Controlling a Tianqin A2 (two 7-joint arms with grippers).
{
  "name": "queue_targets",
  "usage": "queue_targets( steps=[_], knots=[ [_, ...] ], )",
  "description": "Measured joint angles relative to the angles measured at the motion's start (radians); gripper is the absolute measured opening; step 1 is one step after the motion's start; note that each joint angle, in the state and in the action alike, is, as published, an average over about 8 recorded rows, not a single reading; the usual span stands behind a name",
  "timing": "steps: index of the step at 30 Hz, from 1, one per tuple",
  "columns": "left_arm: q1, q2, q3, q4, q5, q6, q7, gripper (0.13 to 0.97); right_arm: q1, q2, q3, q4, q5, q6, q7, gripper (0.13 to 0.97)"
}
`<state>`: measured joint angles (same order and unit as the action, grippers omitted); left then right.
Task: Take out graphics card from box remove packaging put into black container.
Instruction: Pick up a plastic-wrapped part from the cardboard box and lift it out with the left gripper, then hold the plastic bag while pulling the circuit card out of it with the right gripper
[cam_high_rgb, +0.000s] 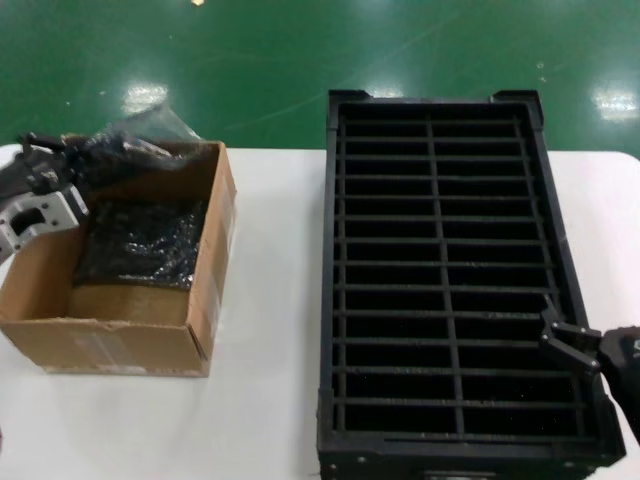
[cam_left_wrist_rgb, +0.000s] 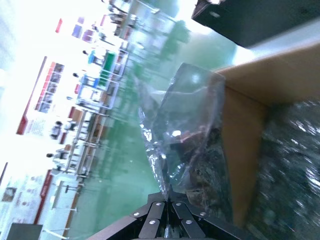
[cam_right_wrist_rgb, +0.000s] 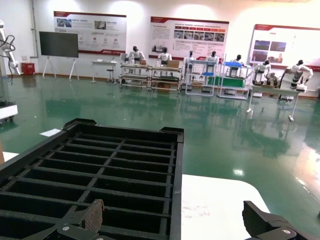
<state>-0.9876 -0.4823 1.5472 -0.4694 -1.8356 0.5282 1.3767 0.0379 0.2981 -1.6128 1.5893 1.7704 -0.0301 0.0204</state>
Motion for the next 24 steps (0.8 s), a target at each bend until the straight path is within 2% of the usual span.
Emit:
queue_targets(
  steps=[9, 14, 19, 24],
  knots=[
    [0.167, -0.058, 0.046, -0.378, 0.036, -0.037, -0.348, 0.140, 0.000, 0.000, 0.000, 0.000, 0.000, 0.000, 0.000, 0.966],
    [0.243, -0.100, 0.068, -0.558, 0.064, -0.050, -0.499, 0.140, 0.001, 0.000, 0.000, 0.000, 0.000, -0.001, 0.000, 0.966],
    [0.296, -0.140, 0.076, -0.671, 0.084, -0.048, -0.585, 0.140, 0.037, -0.001, -0.007, -0.014, 0.002, -0.041, -0.022, 0.966],
    [0.333, -0.164, 0.079, -0.725, 0.093, -0.032, -0.619, 0.140, 0.158, -0.038, -0.012, -0.093, 0.033, -0.175, -0.125, 0.966]
  ],
)
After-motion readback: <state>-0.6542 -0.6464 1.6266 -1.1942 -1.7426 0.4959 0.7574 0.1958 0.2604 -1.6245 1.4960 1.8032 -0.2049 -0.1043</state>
